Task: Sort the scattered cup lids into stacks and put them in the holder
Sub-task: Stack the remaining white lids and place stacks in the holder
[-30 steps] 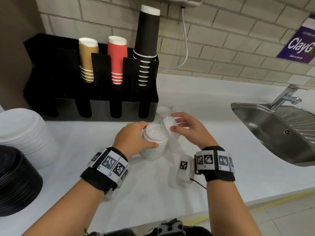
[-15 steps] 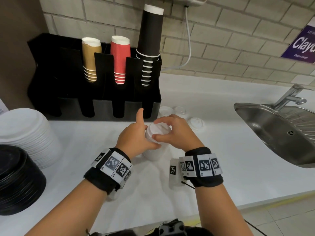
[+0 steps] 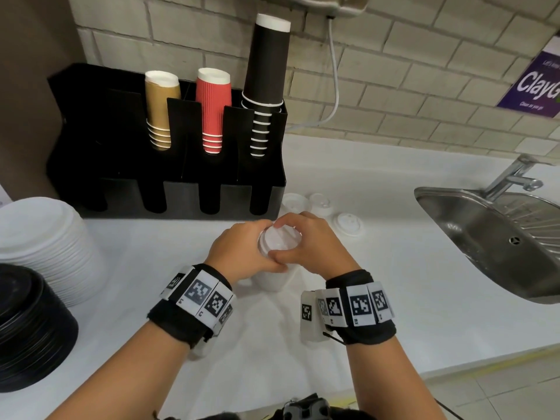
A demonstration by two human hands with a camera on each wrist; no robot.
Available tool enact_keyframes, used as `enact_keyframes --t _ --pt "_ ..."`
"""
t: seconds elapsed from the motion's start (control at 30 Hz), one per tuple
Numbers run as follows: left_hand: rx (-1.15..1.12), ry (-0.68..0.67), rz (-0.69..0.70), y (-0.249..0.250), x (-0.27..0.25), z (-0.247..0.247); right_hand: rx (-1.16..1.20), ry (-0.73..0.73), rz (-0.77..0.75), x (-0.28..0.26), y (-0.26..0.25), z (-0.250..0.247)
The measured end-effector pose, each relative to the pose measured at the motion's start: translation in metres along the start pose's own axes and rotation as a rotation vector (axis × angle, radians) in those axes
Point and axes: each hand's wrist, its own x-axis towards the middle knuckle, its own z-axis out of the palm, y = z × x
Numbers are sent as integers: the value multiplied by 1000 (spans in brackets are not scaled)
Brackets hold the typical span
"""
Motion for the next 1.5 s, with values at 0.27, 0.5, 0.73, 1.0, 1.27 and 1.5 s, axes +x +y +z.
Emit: enact_keyframes --t 0.27,0.5,0.73,1.0,1.27,1.5 --pt "73 -20 -31 6 3 -4 186 57 278 34 59 -32" --pt "34 -20 -26 6 0 -4 -290 -286 327 70 77 -6" --pt "20 -10 -26 3 0 -3 -186 -155 295 76 85 -5" --pt "9 -7 -19 2 -1 -1 -154 -154 399 69 99 -3" --pt "4 -1 -17 1 -1 0 -160 -156 403 77 92 -7" --pt "6 13 0 -2 0 1 380 -97 204 48 45 -34"
